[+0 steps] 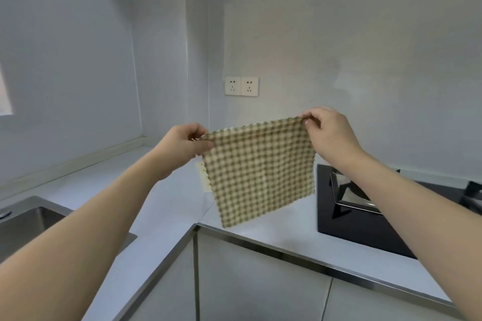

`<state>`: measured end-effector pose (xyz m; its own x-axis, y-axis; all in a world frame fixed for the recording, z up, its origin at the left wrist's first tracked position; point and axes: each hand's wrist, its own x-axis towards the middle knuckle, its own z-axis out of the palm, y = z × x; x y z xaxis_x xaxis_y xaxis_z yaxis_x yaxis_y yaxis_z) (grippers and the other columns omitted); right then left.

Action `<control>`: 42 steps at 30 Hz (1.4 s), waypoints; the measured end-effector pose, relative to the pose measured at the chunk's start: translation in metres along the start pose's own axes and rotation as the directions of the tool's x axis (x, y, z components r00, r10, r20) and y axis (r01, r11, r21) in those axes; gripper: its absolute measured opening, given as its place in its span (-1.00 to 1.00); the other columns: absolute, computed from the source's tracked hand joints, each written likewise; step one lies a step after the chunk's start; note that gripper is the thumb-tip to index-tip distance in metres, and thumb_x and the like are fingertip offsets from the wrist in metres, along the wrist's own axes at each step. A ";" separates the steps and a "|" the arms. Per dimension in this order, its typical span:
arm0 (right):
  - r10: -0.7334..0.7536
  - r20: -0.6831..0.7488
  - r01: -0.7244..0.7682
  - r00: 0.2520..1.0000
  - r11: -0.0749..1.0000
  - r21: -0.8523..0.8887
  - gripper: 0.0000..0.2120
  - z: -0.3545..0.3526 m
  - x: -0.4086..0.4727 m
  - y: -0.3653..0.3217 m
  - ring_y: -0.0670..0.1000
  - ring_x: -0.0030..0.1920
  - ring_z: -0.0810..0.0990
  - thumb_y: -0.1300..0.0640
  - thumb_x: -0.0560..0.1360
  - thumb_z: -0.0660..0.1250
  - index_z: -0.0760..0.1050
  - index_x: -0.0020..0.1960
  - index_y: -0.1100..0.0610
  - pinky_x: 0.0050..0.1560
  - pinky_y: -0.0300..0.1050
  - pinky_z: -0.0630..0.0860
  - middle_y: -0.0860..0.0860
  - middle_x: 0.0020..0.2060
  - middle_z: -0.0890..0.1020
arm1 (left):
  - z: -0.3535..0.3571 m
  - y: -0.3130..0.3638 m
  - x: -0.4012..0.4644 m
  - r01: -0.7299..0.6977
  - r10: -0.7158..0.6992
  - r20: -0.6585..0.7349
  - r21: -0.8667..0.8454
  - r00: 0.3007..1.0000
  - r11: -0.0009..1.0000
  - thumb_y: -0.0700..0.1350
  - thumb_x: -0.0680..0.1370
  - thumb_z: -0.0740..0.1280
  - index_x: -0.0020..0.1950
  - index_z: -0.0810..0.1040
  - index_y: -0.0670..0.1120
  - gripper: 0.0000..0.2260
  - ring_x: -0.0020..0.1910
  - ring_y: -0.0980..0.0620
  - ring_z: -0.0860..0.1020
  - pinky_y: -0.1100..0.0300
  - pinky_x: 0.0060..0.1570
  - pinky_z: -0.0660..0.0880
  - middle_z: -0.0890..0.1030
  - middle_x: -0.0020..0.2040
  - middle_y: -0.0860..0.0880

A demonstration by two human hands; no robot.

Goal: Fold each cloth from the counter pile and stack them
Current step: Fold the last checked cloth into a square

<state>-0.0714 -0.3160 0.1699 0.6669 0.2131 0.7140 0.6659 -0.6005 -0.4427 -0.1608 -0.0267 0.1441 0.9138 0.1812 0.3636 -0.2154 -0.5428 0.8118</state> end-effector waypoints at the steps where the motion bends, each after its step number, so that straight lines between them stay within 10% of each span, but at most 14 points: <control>1: -0.007 -0.011 0.007 1.000 1.000 -0.022 -0.80 -0.008 0.001 -0.001 -0.09 0.02 0.47 0.23 0.58 0.20 0.59 0.08 0.11 0.06 -0.25 0.34 -0.07 -0.02 0.53 | 0.001 0.006 0.000 -0.003 0.003 0.004 -0.008 1.000 1.000 -0.24 0.51 0.41 -0.02 0.57 -0.19 -0.92 -0.32 0.11 0.46 0.22 -0.19 0.39 0.54 -0.26 -0.03; 21: 0.295 0.256 -0.313 0.921 0.949 0.033 -0.78 0.144 -0.009 0.160 -0.09 0.02 0.55 0.23 0.57 0.25 0.65 0.05 0.04 0.11 -0.17 0.47 -0.09 -0.03 0.61 | 0.112 -0.159 0.121 0.115 -0.108 -0.044 0.206 0.993 0.972 -0.15 0.56 0.31 -0.09 0.56 -0.02 -0.94 -0.28 0.05 0.47 0.20 -0.32 0.37 0.58 -0.15 -0.02; 30: 0.153 0.323 -0.099 0.934 0.980 -0.175 -0.78 0.131 -0.095 0.147 -0.06 0.03 0.54 0.23 0.55 0.25 0.64 0.06 0.06 0.08 -0.22 0.40 -0.09 -0.01 0.62 | 0.104 -0.168 0.031 -0.153 0.123 0.106 0.354 0.987 0.923 -0.29 0.52 0.29 -0.04 0.56 -0.02 -0.82 -0.04 0.21 0.48 0.40 -0.05 0.36 0.54 -0.05 0.11; 42: 0.183 0.272 -0.081 0.945 0.935 -0.347 -0.90 0.135 -0.136 0.138 0.04 -0.06 0.47 0.25 0.40 0.30 0.57 -0.16 0.11 -0.03 -0.10 0.42 -0.04 -0.14 0.56 | 0.109 -0.196 0.004 -0.388 0.320 0.221 0.453 0.921 0.803 -0.17 0.41 0.20 -0.14 0.57 -0.04 -0.83 -0.13 0.02 0.47 0.08 -0.10 0.43 0.56 -0.10 0.07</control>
<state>-0.0247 -0.3237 -0.0614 0.8427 0.3013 0.4462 0.4524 -0.8455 -0.2836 -0.0770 -0.0093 -0.0632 0.8488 -0.1879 0.4941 -0.3710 -0.8776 0.3036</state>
